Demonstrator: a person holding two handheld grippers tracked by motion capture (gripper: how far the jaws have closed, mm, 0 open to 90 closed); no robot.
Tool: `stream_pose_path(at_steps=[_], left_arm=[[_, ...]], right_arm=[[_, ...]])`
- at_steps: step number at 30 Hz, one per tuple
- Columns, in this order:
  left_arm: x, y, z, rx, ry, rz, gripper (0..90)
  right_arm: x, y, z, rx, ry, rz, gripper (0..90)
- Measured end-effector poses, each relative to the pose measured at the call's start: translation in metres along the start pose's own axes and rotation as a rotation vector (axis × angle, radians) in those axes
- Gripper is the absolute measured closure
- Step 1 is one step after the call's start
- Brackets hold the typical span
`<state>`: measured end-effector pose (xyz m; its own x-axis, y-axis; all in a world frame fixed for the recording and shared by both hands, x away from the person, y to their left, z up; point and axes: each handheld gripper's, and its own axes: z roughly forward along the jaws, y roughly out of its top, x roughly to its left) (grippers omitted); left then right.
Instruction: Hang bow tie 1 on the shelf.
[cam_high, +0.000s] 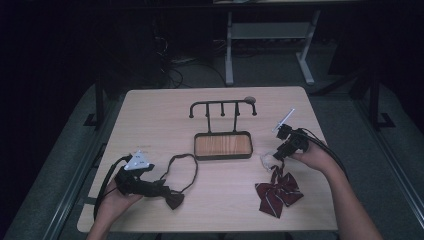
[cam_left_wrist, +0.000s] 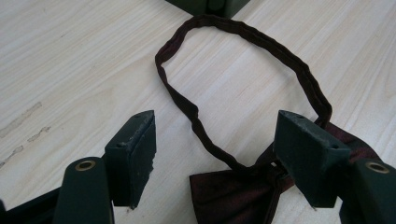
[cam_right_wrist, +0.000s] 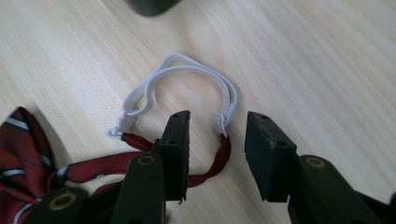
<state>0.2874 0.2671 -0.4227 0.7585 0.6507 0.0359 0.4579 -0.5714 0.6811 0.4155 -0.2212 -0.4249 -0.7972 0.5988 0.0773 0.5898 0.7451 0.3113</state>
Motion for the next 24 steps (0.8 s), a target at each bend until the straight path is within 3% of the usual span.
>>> stream_pose_path(at_steps=[13, 24], left_arm=[[-0.002, 0.000, 0.000, 0.003, -0.003, 0.009, 30.4], [-0.003, 0.001, 0.000, -0.001, 0.001, 0.019, 30.5]], right_arm=[[-0.003, 0.002, 0.011, 0.059, -0.015, -0.014, 71.2], [-0.001, 0.003, 0.014, 0.076, -0.033, -0.034, 76.8]])
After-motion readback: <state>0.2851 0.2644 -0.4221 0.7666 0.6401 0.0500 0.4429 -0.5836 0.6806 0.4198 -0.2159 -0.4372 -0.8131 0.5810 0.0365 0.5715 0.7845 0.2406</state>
